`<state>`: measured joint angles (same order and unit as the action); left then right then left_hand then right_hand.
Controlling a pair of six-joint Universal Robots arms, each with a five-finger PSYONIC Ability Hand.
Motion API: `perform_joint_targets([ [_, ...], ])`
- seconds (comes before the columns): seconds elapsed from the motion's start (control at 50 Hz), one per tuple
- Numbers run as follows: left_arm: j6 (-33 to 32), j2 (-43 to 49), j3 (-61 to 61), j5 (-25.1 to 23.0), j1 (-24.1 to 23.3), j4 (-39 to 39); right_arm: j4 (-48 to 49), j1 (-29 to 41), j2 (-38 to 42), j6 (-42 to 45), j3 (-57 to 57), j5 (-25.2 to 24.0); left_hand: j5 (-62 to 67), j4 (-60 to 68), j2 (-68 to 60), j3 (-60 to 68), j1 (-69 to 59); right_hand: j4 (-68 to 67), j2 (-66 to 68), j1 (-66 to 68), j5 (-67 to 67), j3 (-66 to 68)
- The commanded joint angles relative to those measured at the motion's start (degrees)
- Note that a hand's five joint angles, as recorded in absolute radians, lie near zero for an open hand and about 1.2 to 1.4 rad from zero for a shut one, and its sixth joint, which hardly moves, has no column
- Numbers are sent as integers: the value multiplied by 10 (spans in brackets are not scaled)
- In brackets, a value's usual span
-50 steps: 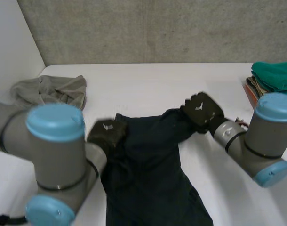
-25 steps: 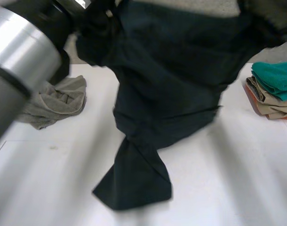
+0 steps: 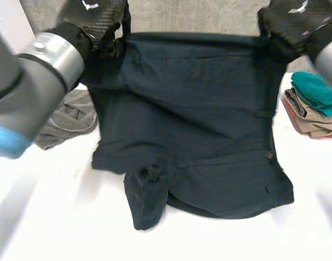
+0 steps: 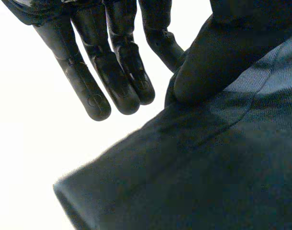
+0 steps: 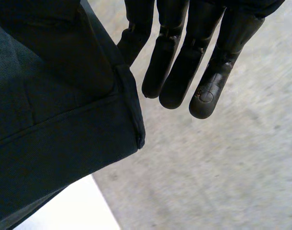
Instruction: Fold the laundry.
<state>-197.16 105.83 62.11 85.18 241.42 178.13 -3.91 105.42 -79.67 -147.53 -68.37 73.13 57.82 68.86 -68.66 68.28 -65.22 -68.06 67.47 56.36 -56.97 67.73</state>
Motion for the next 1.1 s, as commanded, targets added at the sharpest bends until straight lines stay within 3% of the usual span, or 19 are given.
perform_joint_targets([
  [0.02, -3, 176, -145, -9, 12, 70, 104, 35, 155, 10, 66, 42, 122, 111, -113, 117, -148, -119, 125, 236, -130, 123],
  [0.06, -9, 239, -210, -19, 13, 95, 172, 46, 202, 15, 85, 60, 49, 38, -40, 44, -75, -119, 125, 236, -130, 123],
  [0.1, -14, 277, -254, -25, 14, 111, 220, 52, 233, 17, 97, 71, -166, -176, 174, -171, 140, -62, 68, 179, -73, 65],
  [0.12, -22, 311, -289, -27, 13, 120, 255, 58, 262, 17, 108, 76, -479, -489, 487, -483, 453, 325, -319, -208, 314, -322],
  [0.14, -26, 325, -305, -26, 14, 124, 272, 61, 274, 17, 113, 79, -578, -589, 587, -583, 552, 579, -573, -462, 568, -576],
  [0.28, -40, 344, -314, 0, 15, 139, 291, 66, 317, 18, 127, 107, -578, -589, 587, -583, 552, 581, -575, -464, 570, -577],
  [0.46, -40, 196, -79, 28, 11, 137, 222, 62, 188, 18, 5, 127, -578, -589, 587, -583, 552, 581, -575, -464, 570, -577],
  [0.58, -31, 62, 137, 27, -29, 133, 78, 53, 123, 17, -81, 77, -571, -581, 579, -576, 545, 581, -575, -464, 570, -577],
  [0.72, -7, 17, 294, 10, -107, 134, -60, -1, 96, 25, -161, 28, -506, -516, 514, -510, 480, 558, -552, -441, 547, -555],
  [0.88, 5, 67, 312, -4, -154, 151, -15, -43, 93, 72, -259, -18, -405, -415, 413, -409, 379, 460, -455, -343, 449, -457],
  [1.02, 0, 169, 253, 7, -154, 158, 83, -65, 99, 94, -311, -36, -349, -359, 357, -354, 323, 457, -451, -340, 446, -454],
  [1.1, 0, 197, 206, 41, -133, 159, 138, -65, 115, 95, -323, -40, -300, -311, 309, -305, 274, 455, -449, -338, 444, -452],
])
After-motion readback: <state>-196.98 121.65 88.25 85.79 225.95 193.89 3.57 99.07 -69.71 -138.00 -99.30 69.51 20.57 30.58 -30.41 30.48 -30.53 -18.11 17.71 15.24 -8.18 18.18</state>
